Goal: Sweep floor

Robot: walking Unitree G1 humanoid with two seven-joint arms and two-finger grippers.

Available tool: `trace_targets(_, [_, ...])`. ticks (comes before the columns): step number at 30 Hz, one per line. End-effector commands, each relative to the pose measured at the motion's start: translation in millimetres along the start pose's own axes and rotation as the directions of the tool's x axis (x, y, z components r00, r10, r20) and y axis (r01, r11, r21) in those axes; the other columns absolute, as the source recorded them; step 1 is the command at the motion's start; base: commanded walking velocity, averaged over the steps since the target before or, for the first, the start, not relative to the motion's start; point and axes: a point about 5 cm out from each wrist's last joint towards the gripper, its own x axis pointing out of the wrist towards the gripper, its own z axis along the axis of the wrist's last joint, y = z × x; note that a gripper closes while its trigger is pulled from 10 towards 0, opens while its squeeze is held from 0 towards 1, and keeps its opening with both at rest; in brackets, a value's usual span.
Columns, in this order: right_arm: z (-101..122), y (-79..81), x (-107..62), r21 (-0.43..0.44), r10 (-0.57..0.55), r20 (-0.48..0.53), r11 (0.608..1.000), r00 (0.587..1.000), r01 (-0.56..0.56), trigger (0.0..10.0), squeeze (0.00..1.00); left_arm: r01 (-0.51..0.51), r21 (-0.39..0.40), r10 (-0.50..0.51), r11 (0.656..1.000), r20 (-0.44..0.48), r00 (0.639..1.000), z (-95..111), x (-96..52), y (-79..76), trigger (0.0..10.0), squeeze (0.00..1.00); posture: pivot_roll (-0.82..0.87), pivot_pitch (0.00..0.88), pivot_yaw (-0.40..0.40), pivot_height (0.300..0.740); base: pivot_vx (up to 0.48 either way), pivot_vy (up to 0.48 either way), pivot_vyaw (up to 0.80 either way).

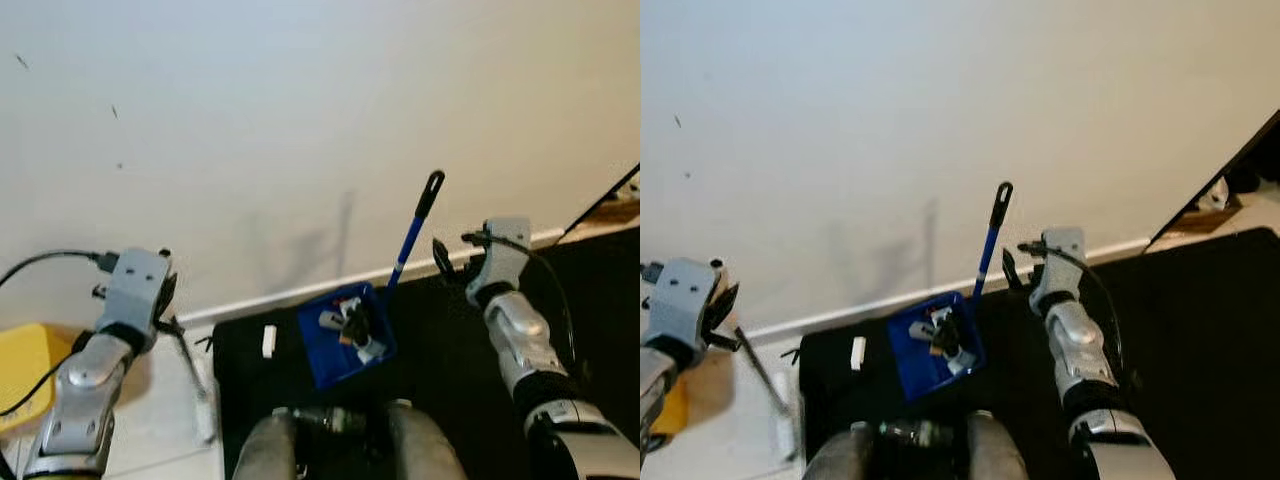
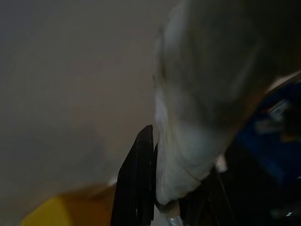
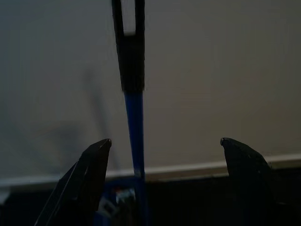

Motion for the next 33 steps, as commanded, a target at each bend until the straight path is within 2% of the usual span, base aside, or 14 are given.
trace_targets(1, [-20,-7.8,-13.9,-0.017,-0.015,-0.071,1.0,0.997,0.014,10.0,0.0,-0.07,0.074,0.074,0.995,-0.047,0.996,-9,-5.1,8.0,10.0,0.0,0.12,0.08,-0.019,0.74,0.0,0.0,0.0])
trace_targets(7, [-51,6.0,-29.0,0.013,0.076,-0.208,0.997,0.975,-0.075,10.0,0.0,-0.005,0.172,0.042,0.985,-0.212,0.976,-51,-12.9,-21.3,10.0,0.0,0.1,0.055,-0.006,0.74,0.0,0.0,0.0])
trace_targets(8, [-51,6.0,-29.0,0.013,0.076,-0.208,0.997,0.975,-0.075,10.0,0.0,-0.005,0.172,0.042,0.985,-0.212,0.976,-51,-12.9,-21.3,10.0,0.0,0.1,0.055,-0.006,0.74,0.0,0.0,0.0])
trace_targets(9, [-62,11.9,-35.4,0.005,0.088,-0.253,0.996,0.964,-0.089,10.0,0.0,-0.036,0.206,0.09,0.978,-0.264,0.96,-73,-13.9,-37.1,10.0,0.0,0.09,0.05,-0.006,0.74,0.0,0.0,0.0])
trace_targets(11, [-62,11.9,-35.4,0.005,0.088,-0.253,0.996,0.964,-0.089,10.0,0.0,-0.036,0.206,0.09,0.978,-0.264,0.96,-73,-13.9,-37.1,10.0,0.0,0.09,0.05,-0.006,0.74,0.0,0.0,0.0])
trace_targets(12, [-69,14.7,-40.9,-0.013,0.086,-0.274,0.996,0.958,-0.093,10.0,0.0,-0.106,0.235,0.174,0.966,-0.293,0.94,-88,-16.0,-46.8,10.0,0.0,0.07,0.053,-0.002,0.74,0.0,0.0,0.0])
trace_targets(15, [-72,15.5,-43.8,-0.01,0.086,-0.279,0.996,0.956,-0.092,10.0,0.0,-0.169,0.183,0.222,0.968,-0.329,0.918,-95,-17.9,-53.3,10.0,0.0,0.07,0.053,0.0,0.74,0.0,0.0,0.0])
trace_targets(17, [-73,17.6,-44.9,-0.004,0.098,-0.28,0.995,0.955,-0.103,10.0,0.0,-0.132,0.187,0.192,0.973,-0.349,0.917,-100,-18.8,-60.0,10.0,0.0,0.07,0.055,0.002,0.74,0.0,0.0,0.0])
trace_targets(20, [-78,24.4,-46.8,0.001,0.143,-0.299,0.989,0.943,-0.15,10.0,0.0,0.078,0.216,0.016,0.973,-0.403,0.915,-108,-19.1,-75.7,10.0,0.0,0.06,0.063,-0.002,0.74,0.0,0.0,0.0])
trace_targets(22, [-79,26.5,-46.9,0.003,0.157,-0.308,0.986,0.938,-0.164,10.0,0.0,0.13,0.223,-0.03,0.966,-0.404,0.914,-108,-18.2,-77.5,10.0,0.0,0.06,0.063,-0.005,0.74,0.0,0.0,0.0])
trace_targets(27, [-88,42.0,-52.2,0.08,0.274,-0.352,0.962,0.895,-0.263,10.0,0.0,0.257,0.297,-0.164,0.92,-0.302,0.939,-102,-4.2,-88.7,10.0,0.0,0.07,0.058,-0.019,0.74,0.0,0.0,0.0])
trace_targets(30, [-88,41.8,-50.7,0.151,0.305,-0.35,0.952,0.886,-0.268,10.0,0.0,0.256,0.154,-0.216,0.954,-0.237,0.947,-97,3.2,-96.6,10.0,0.0,0.05,0.055,-0.023,0.74,0.0,0.0,0.0])
trace_targets(31, [-88,41.8,-50.7,0.151,0.305,-0.35,0.952,0.886,-0.268,10.0,0.0,0.256,0.154,-0.216,0.954,-0.237,0.947,-97,3.2,-96.6,10.0,0.0,0.05,0.055,-0.023,0.74,0.0,0.0,0.0])
trace_targets(33, [-88,41.4,-51.1,0.188,0.33,-0.349,0.941,0.877,-0.28,10.0,0.0,0.189,0.006,-0.181,0.982,-0.253,0.95,-99,5.4,-94.6,10.0,0.0,0.04,0.049,-0.019,0.74,0.0,0.0,0.0])
